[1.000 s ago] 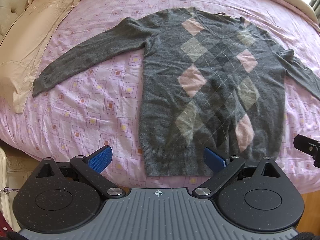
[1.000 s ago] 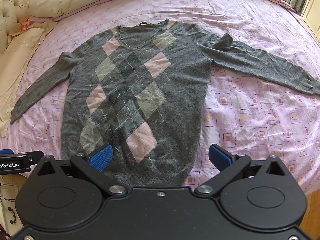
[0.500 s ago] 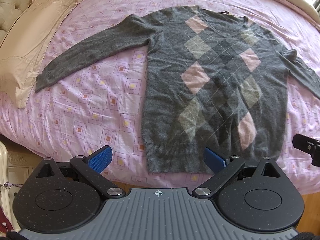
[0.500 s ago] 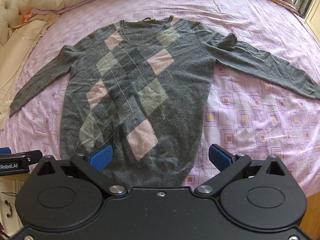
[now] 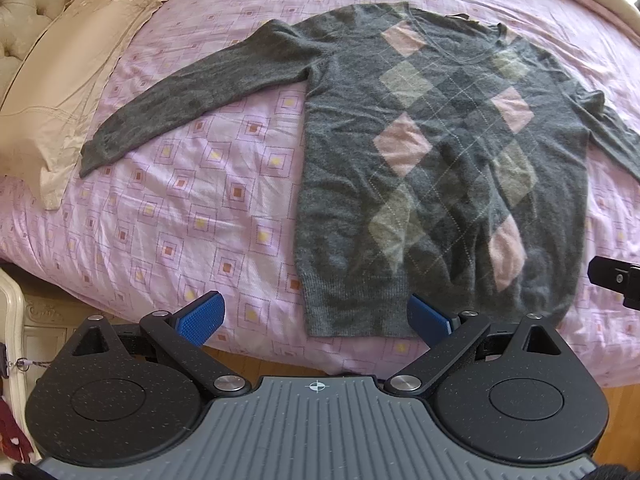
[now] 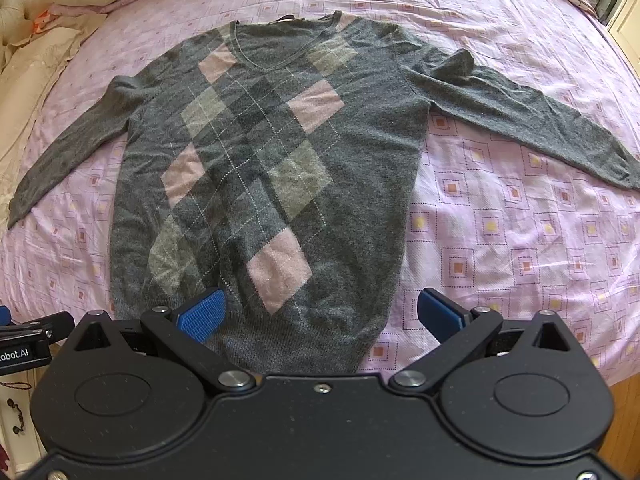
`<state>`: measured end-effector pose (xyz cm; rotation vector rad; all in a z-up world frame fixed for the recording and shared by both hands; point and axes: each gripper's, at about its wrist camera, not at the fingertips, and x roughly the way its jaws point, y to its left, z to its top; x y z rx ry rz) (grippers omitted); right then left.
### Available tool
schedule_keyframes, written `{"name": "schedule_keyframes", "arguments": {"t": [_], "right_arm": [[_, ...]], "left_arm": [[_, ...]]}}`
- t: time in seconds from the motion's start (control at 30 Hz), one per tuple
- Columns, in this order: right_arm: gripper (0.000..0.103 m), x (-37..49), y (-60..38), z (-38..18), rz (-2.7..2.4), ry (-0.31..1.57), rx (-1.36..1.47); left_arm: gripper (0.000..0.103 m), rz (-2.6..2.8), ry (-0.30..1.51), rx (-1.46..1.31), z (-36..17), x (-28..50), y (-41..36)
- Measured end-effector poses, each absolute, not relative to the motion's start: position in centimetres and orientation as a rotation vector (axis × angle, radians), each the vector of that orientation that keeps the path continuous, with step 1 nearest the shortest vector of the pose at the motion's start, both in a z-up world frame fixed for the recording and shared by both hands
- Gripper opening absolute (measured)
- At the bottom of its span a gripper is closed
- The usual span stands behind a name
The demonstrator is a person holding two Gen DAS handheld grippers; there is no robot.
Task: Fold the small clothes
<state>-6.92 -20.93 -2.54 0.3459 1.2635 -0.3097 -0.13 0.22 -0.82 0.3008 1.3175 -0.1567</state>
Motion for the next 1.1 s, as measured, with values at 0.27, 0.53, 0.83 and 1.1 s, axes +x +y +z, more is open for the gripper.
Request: {"name": "schedule_keyframes", "arguments": {"t": [0.27,0.53,0.83,1.1], "right_arm": [[0.102,-5.8,-20.9,-2.9,-0.308,1.292,0.298],[0.101,-3.4,-20.2,-3.8,-0.321,1.352,0.246],[0.101,-0.3,-18.7,-2.0,-0.353,1.201,0.172],[0.102,3.0,-17.3,-0.2,-0.376,0.957,0.195]], "left_arm": [[0.099,-0.136,1.325,0.27,-1.1,0.5,0.8],[0.097,-0.139,1.335,0.192,-1.7,2.6,2.3],[0.087,-0.099,1.237,0.126,-2.2,7.2,6.1],[0.087,-0.077,1.054,0.091,-3.7,11.9,11.6]]}}
